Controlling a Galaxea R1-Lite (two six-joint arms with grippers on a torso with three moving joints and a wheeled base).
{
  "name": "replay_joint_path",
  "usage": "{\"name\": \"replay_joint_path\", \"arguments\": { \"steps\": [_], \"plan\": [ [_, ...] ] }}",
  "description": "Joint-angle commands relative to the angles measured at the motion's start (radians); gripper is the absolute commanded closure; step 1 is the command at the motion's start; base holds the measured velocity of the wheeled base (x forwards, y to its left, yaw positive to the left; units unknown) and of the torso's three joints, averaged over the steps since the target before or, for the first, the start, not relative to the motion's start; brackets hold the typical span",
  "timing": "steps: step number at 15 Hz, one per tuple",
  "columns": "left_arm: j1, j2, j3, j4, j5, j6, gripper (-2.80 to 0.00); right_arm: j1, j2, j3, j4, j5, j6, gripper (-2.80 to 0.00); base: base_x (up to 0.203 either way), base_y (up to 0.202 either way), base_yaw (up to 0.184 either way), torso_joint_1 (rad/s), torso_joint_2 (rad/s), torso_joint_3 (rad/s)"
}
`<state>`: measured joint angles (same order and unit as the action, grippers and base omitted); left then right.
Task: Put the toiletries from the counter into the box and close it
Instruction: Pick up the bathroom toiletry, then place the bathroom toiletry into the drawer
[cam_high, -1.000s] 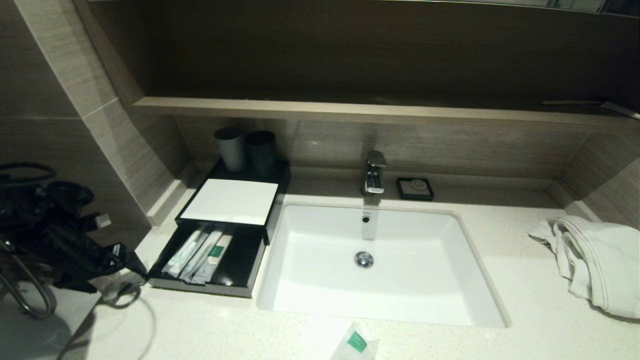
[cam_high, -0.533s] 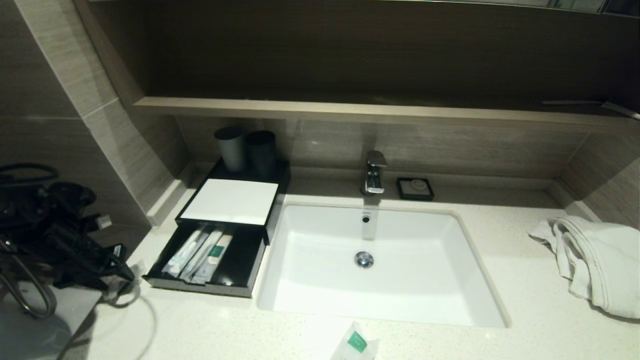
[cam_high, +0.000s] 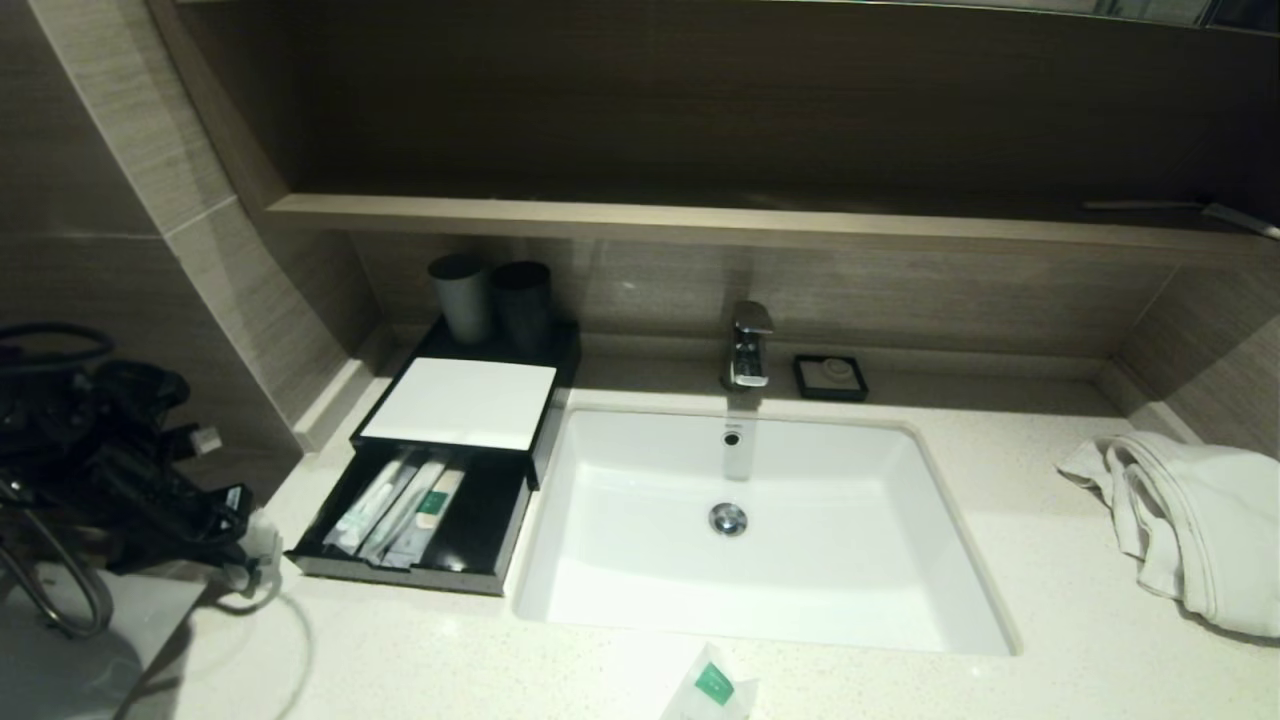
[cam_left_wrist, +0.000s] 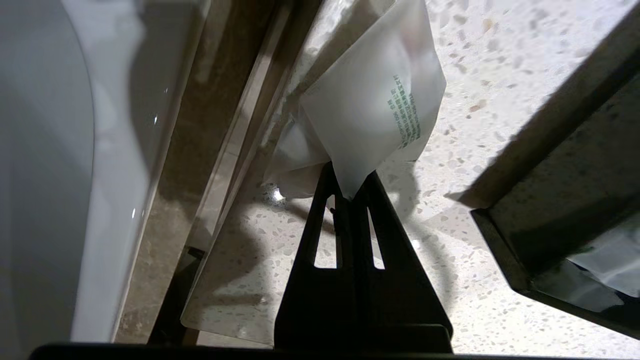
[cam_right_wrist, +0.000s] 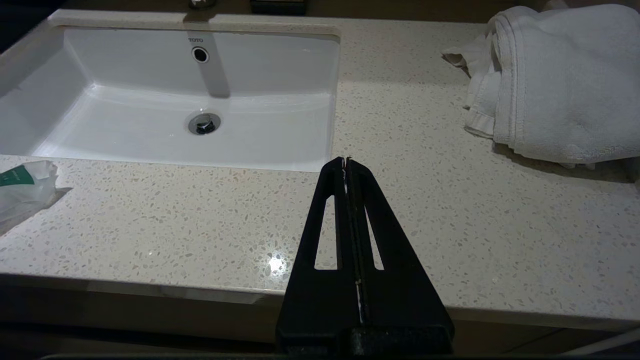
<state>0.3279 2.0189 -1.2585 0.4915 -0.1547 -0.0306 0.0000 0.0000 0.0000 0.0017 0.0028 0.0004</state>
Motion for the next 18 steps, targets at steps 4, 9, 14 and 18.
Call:
{"name": "replay_joint_path", "arguments": {
  "steps": [4,9,14,18],
  "plan": [
    [-0.002,-0.103,-0.011,0.006,-0.010,-0.005,0.00,0.000,0.000,0.000,0.000,0.000,0.000,0.00,0.000,0.000,0.000,0.000,0.00,0.000],
    [-0.149,-0.207,-0.011,0.006,-0.010,-0.074,0.00,0.000,0.000,0.000,0.000,0.000,0.000,0.00,0.000,0.000,0.000,0.000,0.00,0.000],
    [-0.334,-0.205,-0.108,0.005,-0.008,-0.104,0.00,0.000,0.000,0.000,0.000,0.000,0.000,0.00,0.000,0.000,0.000,0.000,0.00,0.000],
    [-0.435,-0.187,-0.129,0.004,-0.001,-0.105,0.00,0.000,0.000,0.000,0.000,0.000,0.000,0.00,0.000,0.000,0.000,0.000,0.00,0.000]
  ]
}}
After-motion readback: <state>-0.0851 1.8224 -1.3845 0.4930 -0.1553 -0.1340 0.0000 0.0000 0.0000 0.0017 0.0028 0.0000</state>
